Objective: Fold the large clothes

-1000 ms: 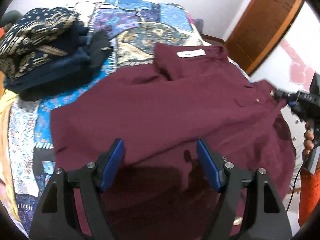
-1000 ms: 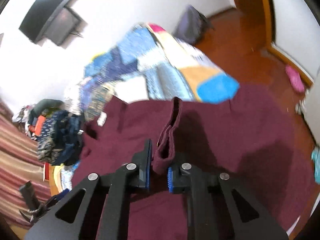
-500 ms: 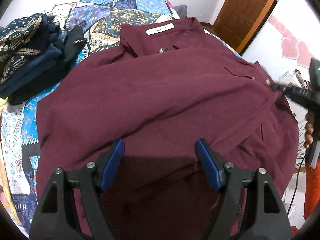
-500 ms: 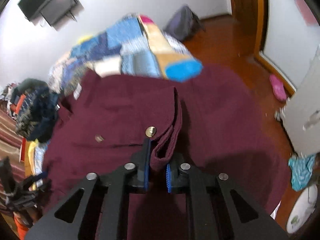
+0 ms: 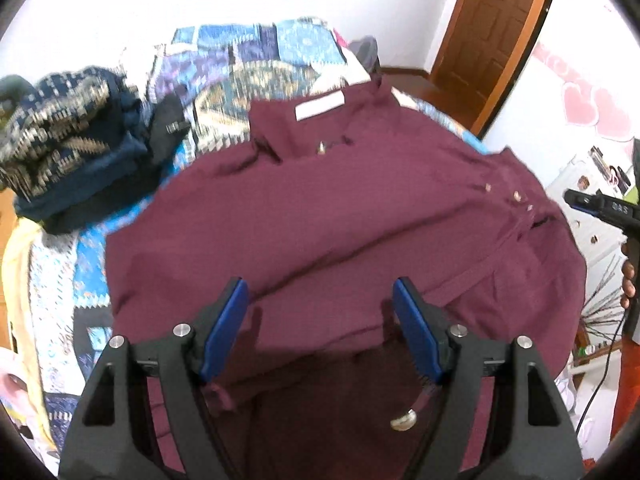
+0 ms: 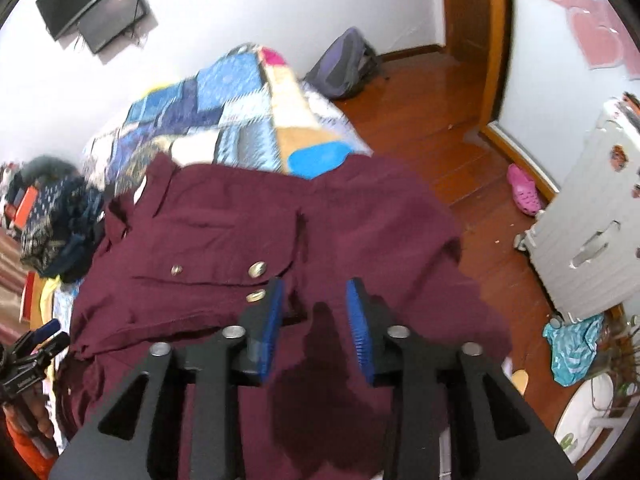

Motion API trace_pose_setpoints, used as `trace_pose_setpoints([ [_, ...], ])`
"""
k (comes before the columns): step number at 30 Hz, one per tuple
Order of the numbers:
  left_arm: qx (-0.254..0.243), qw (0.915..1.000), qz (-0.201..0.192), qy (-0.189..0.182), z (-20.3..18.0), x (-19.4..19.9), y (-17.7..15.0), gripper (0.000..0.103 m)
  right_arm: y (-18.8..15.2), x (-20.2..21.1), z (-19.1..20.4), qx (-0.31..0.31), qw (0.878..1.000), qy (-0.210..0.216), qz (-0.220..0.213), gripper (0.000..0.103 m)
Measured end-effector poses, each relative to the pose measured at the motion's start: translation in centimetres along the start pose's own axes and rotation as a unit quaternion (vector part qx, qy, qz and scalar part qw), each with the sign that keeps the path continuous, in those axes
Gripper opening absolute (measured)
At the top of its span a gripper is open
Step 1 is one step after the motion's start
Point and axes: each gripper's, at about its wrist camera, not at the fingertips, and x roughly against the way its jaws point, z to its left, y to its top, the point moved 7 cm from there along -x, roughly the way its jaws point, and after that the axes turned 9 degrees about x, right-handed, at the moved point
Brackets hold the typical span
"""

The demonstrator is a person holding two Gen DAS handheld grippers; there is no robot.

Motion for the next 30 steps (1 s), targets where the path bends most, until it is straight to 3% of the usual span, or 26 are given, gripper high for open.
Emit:
trace_pose_setpoints([
  [2, -0.004, 0.9998, -0.021, 0.003, -0.4, 1.0, 1.1, 0.074, 0.0, 1.5, -1.6, -0.019, 1.0, -0.013, -0.02, 0.053],
  [4, -0.008, 0.9992, -0.038, 0.005, -0.7, 1.8, 2.0, 0.074, -0.3, 2.6, -3.0, -0.038, 0.999, -0.024, -0.03, 0.057],
  [8, -0.017, 0.9972, -0.072, 0.009, -1.6, 3.2, 3.6, 0.074, -2.0, 4.0, -6.3, -0.089, 0.995, -0.038, -0.035, 0.057],
  [12, -0.02, 0.9964, -0.082, -0.001, -2.6, 3.5, 4.1, 0.074, -4.4, 3.7, -8.8, -0.139, 0.989, -0.045, -0.022, 0.057],
  [15, -0.018, 0.9969, -0.076, -0.008, -3.2, 2.8, 4.0, 0.074, -6.4, 2.4, -10.1, -0.186, 0.982, -0.028, -0.003, 0.057],
  [23, -0.014, 0.9988, -0.047, 0.005, -3.2, 1.0, 3.1, 0.074, -8.9, -2.1, -12.0, -0.279, 0.958, 0.064, 0.032, 0.057],
  [26, -0.008, 0.999, -0.041, 0.015, -2.8, 0.6, 2.9, 0.074, -9.1, -3.4, -12.3, -0.302, 0.949, 0.085, 0.028, 0.06],
  [30, 0.003, 0.9991, -0.036, 0.022, -2.2, 0.2, 2.8, 0.074, -8.4, -3.5, -13.3, -0.314, 0.946, 0.081, 0.001, 0.058],
])
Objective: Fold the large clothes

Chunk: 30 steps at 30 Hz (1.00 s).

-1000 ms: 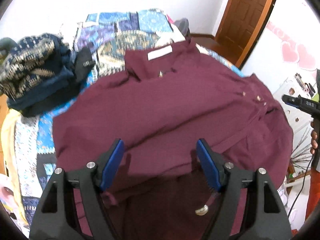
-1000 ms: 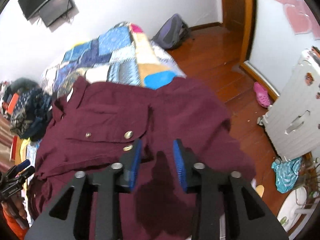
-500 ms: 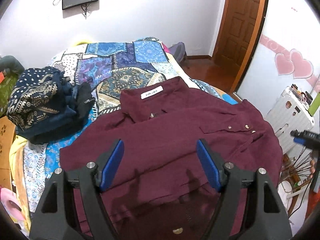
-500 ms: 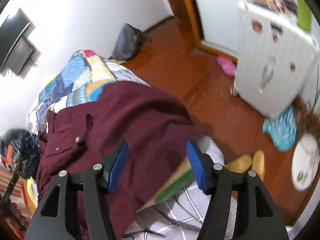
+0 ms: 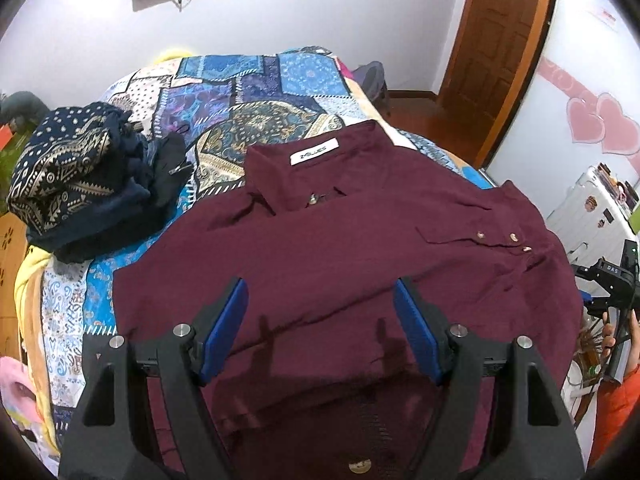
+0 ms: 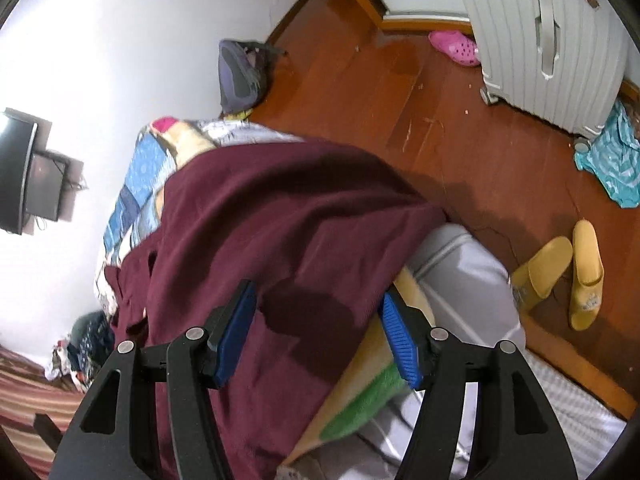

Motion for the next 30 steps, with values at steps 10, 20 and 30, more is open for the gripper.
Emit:
trace_pose_setpoints([
  [10, 0.011, 0.9999, 0.005, 0.006, 0.8, -0.4, -0.3, 0.074, 1.0, -0.5, 0.7, 0.045, 0.997, -0.044, -0.031, 0.008],
  [20, 0.001, 0.9997, -0.024, 0.001, 1.2, 1.5, 0.1, 0.074, 2.2, 7.7, 14.0, 0.2, 0.972, 0.041, -0.12, 0.005],
  [30, 0.011, 0.9994, -0.028, -0.02, 1.9, 2.4, -0.8, 0.074, -8.3, 1.6, 23.6, 0.359, 0.93, 0.083, -0.003, 0.005],
])
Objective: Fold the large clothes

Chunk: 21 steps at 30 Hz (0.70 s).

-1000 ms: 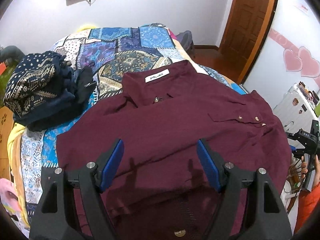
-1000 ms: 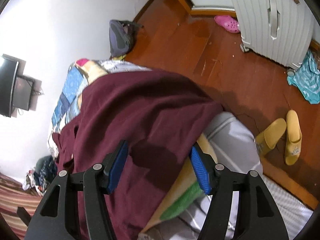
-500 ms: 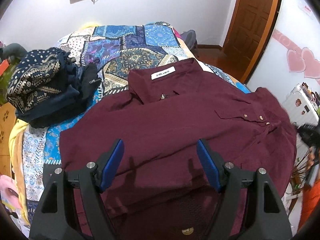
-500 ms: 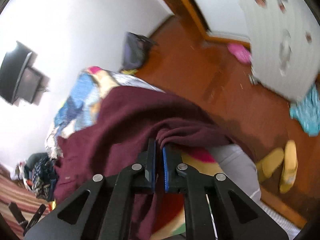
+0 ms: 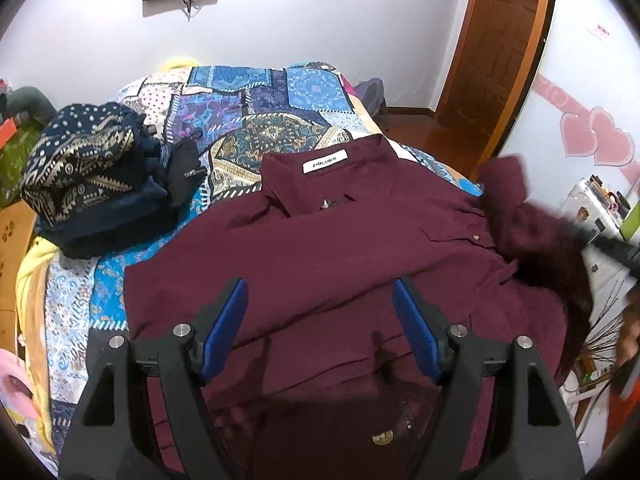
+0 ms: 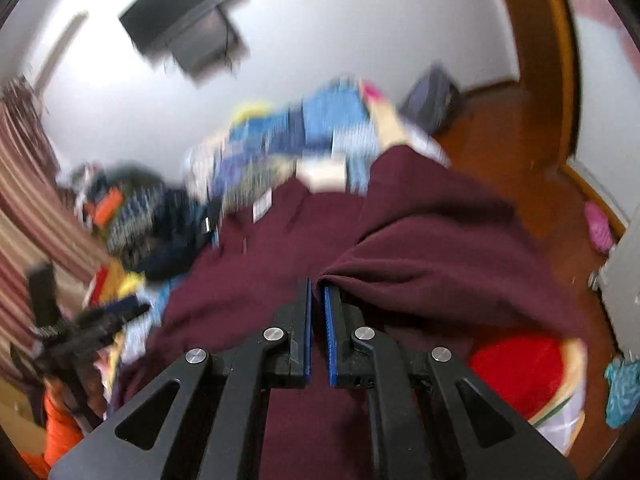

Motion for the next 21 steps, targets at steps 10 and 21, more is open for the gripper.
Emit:
trace_pose_setpoints([
  [10, -0.015, 0.9998, 0.009, -0.001, -0.5, -0.2, -1.2, 0.074, -2.3, -0.7, -0.7, -0.036, 0.997, -0.011, 0.061, 0.021],
  [21, -0.026, 0.9996, 0.006, -0.007, -2.3, -0.4, -0.5, 0.074, -1.4, 4.3, -6.3, -0.127, 0.988, -0.09, -0.009, 0.059],
])
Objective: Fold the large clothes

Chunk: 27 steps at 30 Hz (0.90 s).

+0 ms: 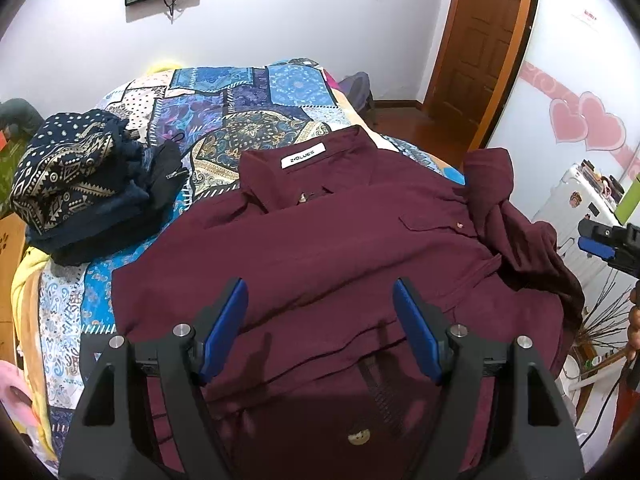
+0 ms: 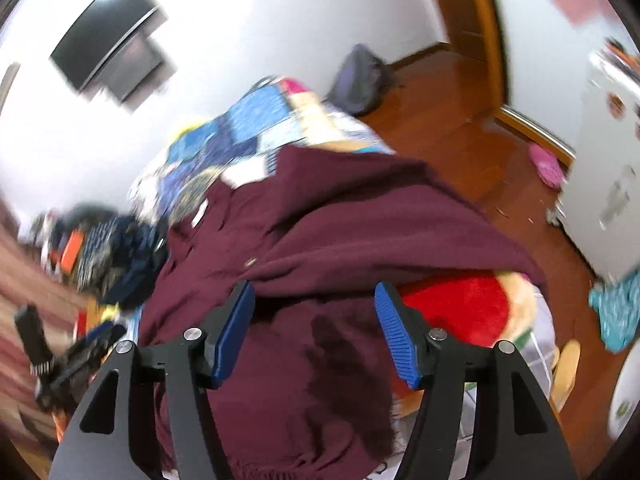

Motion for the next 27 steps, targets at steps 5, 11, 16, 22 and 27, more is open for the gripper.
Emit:
trace_pose_setpoints([
  [5, 0.002, 1.0, 0.001, 0.0, -0.4, -0.4, 0.3, 0.074, 0.2, -1.4, -4.6, -0.09, 0.996, -0.024, -0.001, 0.059],
  [11, 0.0, 0.9998, 0.017, 0.013, -0.3, -1.7, 0.3, 0.074, -0.5, -4.8, -7.9, -0.18, 0.983, 0.003, 0.022, 0.059],
  [16, 0.005, 0.9995, 0.027, 0.018, -0.1, -2.8, 0.4, 0.074, -0.5, -6.9, -9.8, -0.229, 0.972, 0.027, 0.034, 0.059],
  [22, 0.006, 0.9992, 0.032, 0.024, 0.0, -3.5, 0.5, 0.074, 0.9, -7.7, -10.5, -0.215, 0.976, 0.015, 0.025, 0.058],
  [27, 0.005, 0.9993, 0.028, 0.023, 0.1, -3.3, 0.5, 0.074, 2.3, -7.1, -9.5, -0.167, 0.986, -0.01, 0.013, 0.018],
])
